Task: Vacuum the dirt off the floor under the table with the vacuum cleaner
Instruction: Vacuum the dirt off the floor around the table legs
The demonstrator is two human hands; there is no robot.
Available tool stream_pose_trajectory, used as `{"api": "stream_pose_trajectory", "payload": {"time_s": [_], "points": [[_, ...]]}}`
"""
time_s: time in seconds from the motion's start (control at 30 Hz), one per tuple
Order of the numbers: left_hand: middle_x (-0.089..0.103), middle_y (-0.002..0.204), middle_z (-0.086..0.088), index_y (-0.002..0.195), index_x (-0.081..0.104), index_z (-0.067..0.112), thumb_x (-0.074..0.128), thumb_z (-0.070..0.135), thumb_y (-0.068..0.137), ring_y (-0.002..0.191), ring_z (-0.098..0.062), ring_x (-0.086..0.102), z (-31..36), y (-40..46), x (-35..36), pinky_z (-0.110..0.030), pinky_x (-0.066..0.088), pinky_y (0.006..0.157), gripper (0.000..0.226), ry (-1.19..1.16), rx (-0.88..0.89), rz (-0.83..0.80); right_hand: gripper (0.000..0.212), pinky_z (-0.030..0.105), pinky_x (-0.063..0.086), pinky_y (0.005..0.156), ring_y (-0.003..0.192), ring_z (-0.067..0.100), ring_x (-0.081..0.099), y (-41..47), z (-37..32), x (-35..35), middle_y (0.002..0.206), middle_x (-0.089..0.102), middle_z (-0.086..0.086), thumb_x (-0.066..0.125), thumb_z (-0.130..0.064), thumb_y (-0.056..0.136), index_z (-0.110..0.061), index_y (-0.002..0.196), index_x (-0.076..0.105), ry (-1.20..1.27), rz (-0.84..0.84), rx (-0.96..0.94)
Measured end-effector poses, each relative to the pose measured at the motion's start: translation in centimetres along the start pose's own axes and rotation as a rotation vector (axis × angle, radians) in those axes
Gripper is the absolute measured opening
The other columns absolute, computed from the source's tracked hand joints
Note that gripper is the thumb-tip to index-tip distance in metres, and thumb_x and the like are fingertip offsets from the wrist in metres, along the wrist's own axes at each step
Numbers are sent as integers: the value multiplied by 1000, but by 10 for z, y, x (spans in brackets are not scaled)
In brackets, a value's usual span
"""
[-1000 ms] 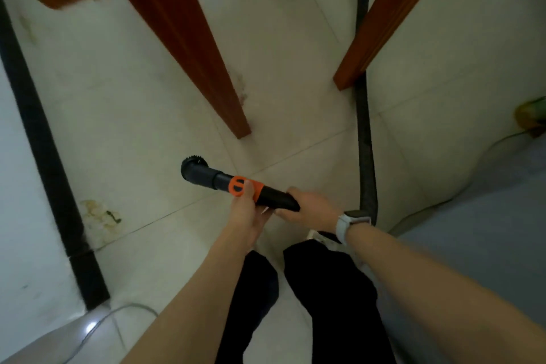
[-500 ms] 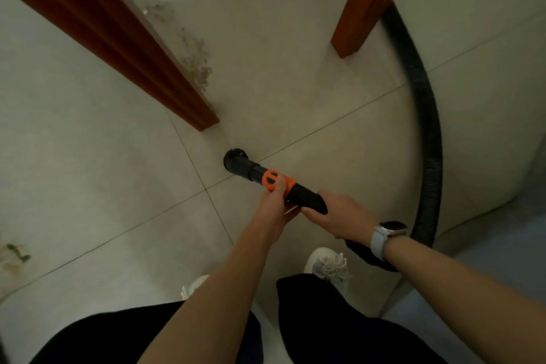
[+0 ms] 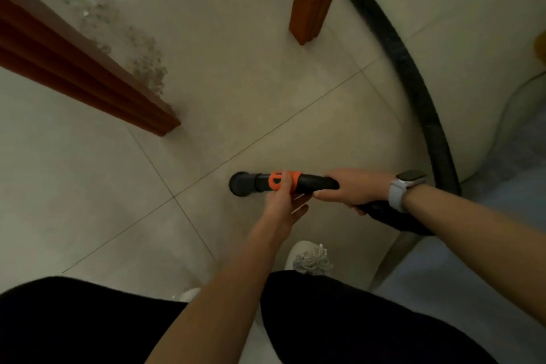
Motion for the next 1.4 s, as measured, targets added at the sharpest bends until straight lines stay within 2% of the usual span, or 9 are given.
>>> {"api": "stream_pose_trajectory", "payload": {"time_s": [0.23,0.33,0.47,0.67,0.9,1.0,1.13,1.27,1.4], "points": [[60,110,-11,129,44,10,40,39,100,89,-19,60,-18,6,58,-34,44,83,41,29,12,-116,31,26,50,51,55,13,53,-33,49,-18,74,54,-1,50,-49,93,-19,100,52,-85,209,108],[60,104,-7,126,47,10,41,40,99,80,-15,61,10,19,62,-28,46,67,41,126,111,-83,31,26,49,52,57,14,55,-21,46,-23,75,54,-2,48,-50,93,-19,100,50,-25,342,86],[59,104,-7,113,49,11,42,42,99,73,-13,60,50,35,50,-27,45,63,34,248,231,9,33,26,47,49,50,15,56,6,26,-18,75,56,0,47,-50,93,-18,98,49,186,474,48],[61,112,-10,121,47,11,41,44,99,87,-17,61,44,39,38,-34,44,82,40,416,148,-78,35,32,52,61,59,18,59,10,32,4,81,56,2,47,-47,94,-14,108,46,245,416,41],[60,111,-7,123,48,10,42,43,99,98,-20,58,48,39,58,-34,44,85,41,541,232,-57,38,30,38,54,65,18,50,12,50,7,81,52,0,41,-52,95,-16,107,44,81,668,149],[61,108,-4,131,47,11,42,43,98,98,-18,57,50,42,75,-33,43,84,46,741,314,-90,40,32,40,59,70,23,52,-3,66,-5,85,53,4,40,-51,95,-13,108,44,112,757,245],[51,133,-13,141,38,11,47,41,96,118,-27,52,45,51,67,-35,41,96,55,1053,389,-68,41,33,46,64,72,27,55,-14,96,-33,87,57,7,42,-51,94,-13,107,44,317,841,342],[35,147,-17,146,30,9,49,40,96,133,-31,39,37,64,32,-38,34,109,61,1371,379,-25,35,27,49,48,51,20,59,-23,118,-52,72,59,5,45,-46,94,-13,104,49,532,865,347],[30,149,-19,147,27,9,48,43,96,134,-35,36,34,78,5,-39,31,110,65,1650,333,63,32,28,51,48,46,19,57,-35,121,-46,67,56,4,47,-43,94,-12,101,51,643,781,307]]}}
Point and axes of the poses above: each hand's wrist, its own y-axis towards the middle knuckle, its own x-axis out of the palm, z = x × y, the point moved 5 cm from there along y, towards the middle knuckle
